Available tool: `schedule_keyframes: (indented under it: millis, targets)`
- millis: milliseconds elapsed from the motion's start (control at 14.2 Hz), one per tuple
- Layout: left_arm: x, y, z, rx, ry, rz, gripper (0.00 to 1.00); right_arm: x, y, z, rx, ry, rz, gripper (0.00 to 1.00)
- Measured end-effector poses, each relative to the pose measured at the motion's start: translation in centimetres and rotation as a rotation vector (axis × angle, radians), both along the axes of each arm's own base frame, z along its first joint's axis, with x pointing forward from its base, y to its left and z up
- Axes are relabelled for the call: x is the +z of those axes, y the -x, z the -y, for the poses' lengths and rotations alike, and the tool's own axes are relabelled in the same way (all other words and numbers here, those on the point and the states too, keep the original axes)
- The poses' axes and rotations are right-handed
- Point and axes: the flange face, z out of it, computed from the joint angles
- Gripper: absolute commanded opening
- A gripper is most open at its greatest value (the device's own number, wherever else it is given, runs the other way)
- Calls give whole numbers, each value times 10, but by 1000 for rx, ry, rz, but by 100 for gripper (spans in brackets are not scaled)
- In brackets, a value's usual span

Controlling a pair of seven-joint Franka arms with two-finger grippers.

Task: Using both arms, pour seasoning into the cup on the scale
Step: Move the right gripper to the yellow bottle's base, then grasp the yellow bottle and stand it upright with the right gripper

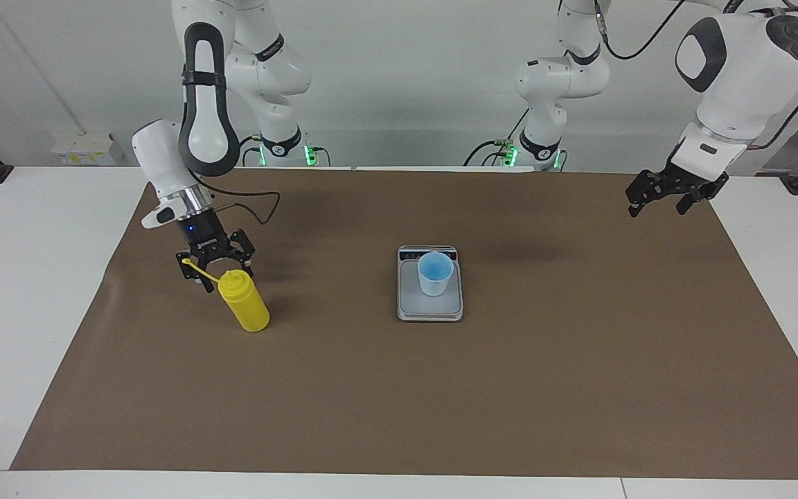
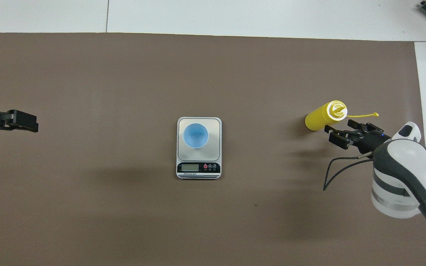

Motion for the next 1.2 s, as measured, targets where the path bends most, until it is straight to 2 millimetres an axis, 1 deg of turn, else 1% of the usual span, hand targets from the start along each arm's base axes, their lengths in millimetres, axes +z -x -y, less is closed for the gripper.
schedule_keyframes:
  millis: [141, 283, 424, 636, 848, 989, 1201]
  targets:
    - [1, -3, -1, 1, 0, 5, 100, -11, 1, 1, 85, 60, 75, 100]
    - [12, -8, 0, 0, 1, 22, 100, -11, -5, 0, 143, 99, 115, 100]
    - [21, -13, 0, 0, 2, 23, 100, -11, -12, -2, 170, 101, 150, 100]
    - [38, -21, 2, -4, 4, 28, 100, -20, -16, -7, 218, 107, 192, 100]
    - [51, -22, 9, -16, 6, 53, 100, -23, -28, -9, 247, 103, 212, 100]
    - [55, -22, 10, -17, 6, 59, 100, -23, -33, -10, 249, 100, 217, 100]
    - [56, -22, 9, -15, 6, 61, 100, -23, -36, -10, 250, 99, 220, 100]
